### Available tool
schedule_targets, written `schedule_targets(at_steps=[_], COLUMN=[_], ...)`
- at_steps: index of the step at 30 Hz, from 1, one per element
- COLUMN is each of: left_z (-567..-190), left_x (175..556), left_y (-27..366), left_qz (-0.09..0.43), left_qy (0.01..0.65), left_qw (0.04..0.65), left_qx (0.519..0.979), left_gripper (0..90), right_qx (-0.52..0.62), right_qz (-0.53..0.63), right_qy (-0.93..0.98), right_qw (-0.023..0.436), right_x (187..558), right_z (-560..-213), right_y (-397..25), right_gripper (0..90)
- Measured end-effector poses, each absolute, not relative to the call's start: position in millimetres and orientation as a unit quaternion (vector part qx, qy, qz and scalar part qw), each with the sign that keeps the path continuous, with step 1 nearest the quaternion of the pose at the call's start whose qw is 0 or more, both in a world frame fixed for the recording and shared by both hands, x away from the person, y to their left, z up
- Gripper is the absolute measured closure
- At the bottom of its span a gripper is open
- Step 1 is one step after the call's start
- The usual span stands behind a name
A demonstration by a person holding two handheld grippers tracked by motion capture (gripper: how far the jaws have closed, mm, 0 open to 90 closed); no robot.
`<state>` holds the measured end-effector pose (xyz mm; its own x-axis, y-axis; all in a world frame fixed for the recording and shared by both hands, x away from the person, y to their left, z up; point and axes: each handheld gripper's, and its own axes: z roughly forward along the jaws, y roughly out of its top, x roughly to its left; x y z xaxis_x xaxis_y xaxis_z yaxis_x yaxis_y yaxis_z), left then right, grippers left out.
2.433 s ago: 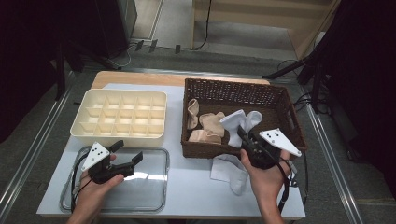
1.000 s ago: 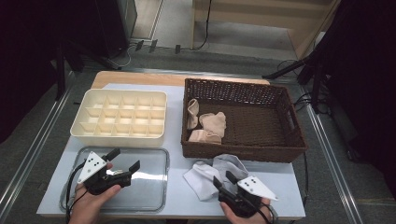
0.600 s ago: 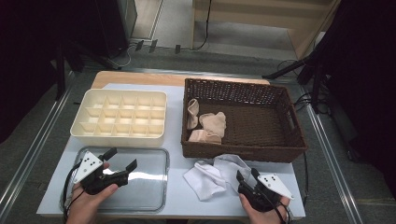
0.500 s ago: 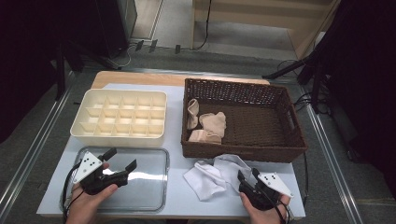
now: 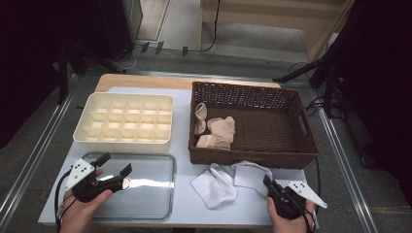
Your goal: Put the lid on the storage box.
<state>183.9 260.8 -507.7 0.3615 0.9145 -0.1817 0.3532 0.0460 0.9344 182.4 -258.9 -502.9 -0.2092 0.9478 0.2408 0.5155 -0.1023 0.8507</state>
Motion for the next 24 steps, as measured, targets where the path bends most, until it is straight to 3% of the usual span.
schedule_targets(at_steps=[8, 9, 11, 13, 17, 22, 24], left_z=[-508, -508, -508, -507, -504, -508, -510], left_x=[182, 181, 180, 179, 177, 163, 157], left_y=[273, 274, 277, 280, 292, 315, 326], left_qz=[0.279, 0.280, 0.282, 0.283, 0.299, 0.307, 0.300], left_qy=[0.508, 0.509, 0.512, 0.514, 0.520, 0.535, 0.544], left_qw=[0.517, 0.517, 0.515, 0.517, 0.513, 0.511, 0.515], left_qx=[0.630, 0.629, 0.626, 0.623, 0.614, 0.599, 0.591], left_gripper=[13.6, 13.7, 13.8, 14.0, 15.7, 33.1, 46.6], right_qx=[0.610, 0.611, 0.611, 0.606, 0.592, 0.554, 0.541], right_qz=[0.441, 0.438, 0.440, 0.447, 0.467, 0.482, 0.492], right_qy=[0.606, 0.605, 0.598, 0.588, 0.579, 0.612, 0.623], right_qw=[0.258, 0.262, 0.275, 0.296, 0.308, 0.294, 0.279], right_x=[184, 184, 184, 181, 170, 161, 160], right_z=[-502, -502, -500, -493, -472, -459, -459], right_y=[-282, -284, -286, -286, -273, -233, -217], right_gripper=[87.3, 83.8, 67.7, 60.6, 60.1, 61.7, 64.5])
